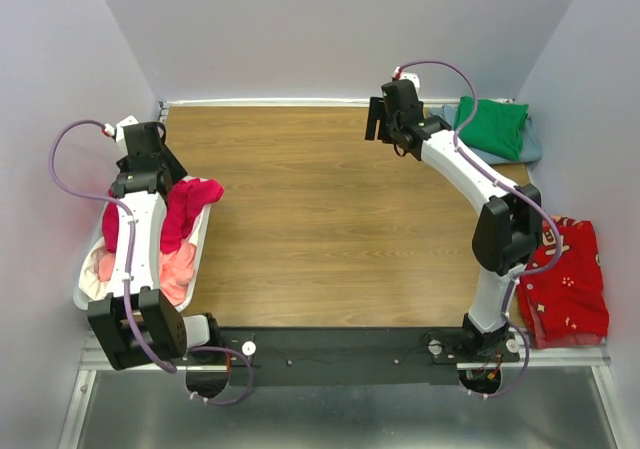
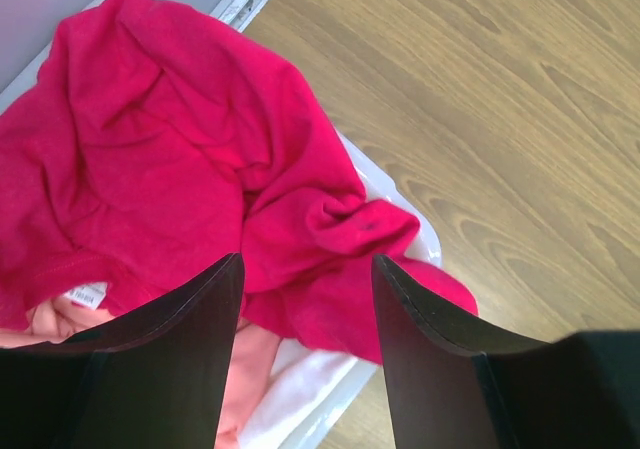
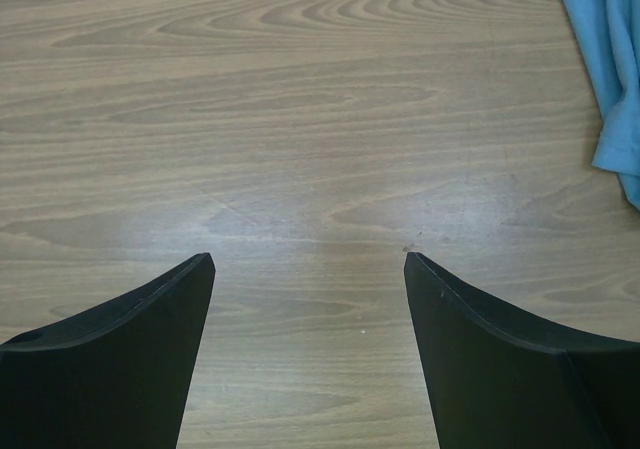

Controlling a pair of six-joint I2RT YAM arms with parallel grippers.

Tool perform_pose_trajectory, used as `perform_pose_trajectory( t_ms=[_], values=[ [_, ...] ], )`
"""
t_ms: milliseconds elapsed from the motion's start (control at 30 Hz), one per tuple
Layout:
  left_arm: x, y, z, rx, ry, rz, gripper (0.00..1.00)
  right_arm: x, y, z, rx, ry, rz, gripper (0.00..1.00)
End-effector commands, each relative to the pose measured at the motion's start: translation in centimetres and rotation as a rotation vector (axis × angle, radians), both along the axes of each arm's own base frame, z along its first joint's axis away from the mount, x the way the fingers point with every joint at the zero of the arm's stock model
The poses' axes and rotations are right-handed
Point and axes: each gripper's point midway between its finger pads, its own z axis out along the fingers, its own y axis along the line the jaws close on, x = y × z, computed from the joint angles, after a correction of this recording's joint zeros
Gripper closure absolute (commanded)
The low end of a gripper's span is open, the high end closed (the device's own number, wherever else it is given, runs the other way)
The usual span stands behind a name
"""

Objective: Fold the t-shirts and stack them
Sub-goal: Grab the tshirt from the pile

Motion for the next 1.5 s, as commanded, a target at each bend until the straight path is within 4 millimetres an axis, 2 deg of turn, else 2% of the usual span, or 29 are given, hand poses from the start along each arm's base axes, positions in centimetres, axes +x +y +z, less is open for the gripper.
perform_pose_trajectory(
  t_ms=[0,233,500,633,833,967,1067,1100,1167,1200,1267,1433,1467],
  values=[
    [1.9,-0.3,-1.1,-0.071,-0.021,-0.084,0.38,0.1,0.4,-1.3,-0.009,0.03,-0.001,0.14],
    [2.8,-1.6,-4.8,-0.166,0.027,-0.143,0.44,0.4,0.4,-1.5,-0.012,0.032,-0.015,0.14],
    [2.1,-1.2,-6.2,-0.17,0.071,-0.121,0.59,0.2,0.2,-2.4,-0.015,0.052,-0.033,0.15],
    [2.0,-1.1,-6.9,-0.173,0.08,-0.112,0.59,0.0,0.1,-3.0,-0.022,0.065,-0.03,0.15],
    [1.4,-0.9,-8.6,-0.172,0.11,-0.09,0.53,0.0,0.0,-2.8,-0.03,0.061,-0.027,0.15],
    [1.6,-0.8,-9.5,-0.171,0.115,-0.088,0.53,0.0,0.1,-2.7,-0.028,0.063,-0.019,0.15],
    [2.0,-0.4,-9.7,-0.16,0.11,-0.085,0.58,0.1,0.1,-2.6,-0.029,0.061,-0.021,0.15],
    [2.1,-0.3,-9.8,-0.158,0.112,-0.084,0.66,0.2,0.2,-2.3,-0.026,0.055,-0.019,0.15],
    [2.4,-0.1,-9.6,-0.15,0.108,-0.082,0.76,0.1,0.1,-2.2,-0.03,0.056,-0.02,0.15],
    [2.4,0.0,-9.6,-0.144,0.111,-0.084,0.87,0.2,0.1,-2.0,-0.028,0.052,-0.021,0.15],
    [2.6,0.2,-9.2,-0.136,0.11,-0.079,1.0,0.1,0.1,-2.1,-0.027,0.055,-0.022,0.15],
    [2.6,-0.4,-7.2,-0.137,0.052,-0.11,1.0,0.0,0.1,-2.0,-0.02,0.055,-0.028,0.15],
    [2.6,-0.6,-6.0,-0.129,0.019,-0.12,1.0,-0.1,0.0,-1.9,-0.018,0.054,-0.029,0.15]
  ],
)
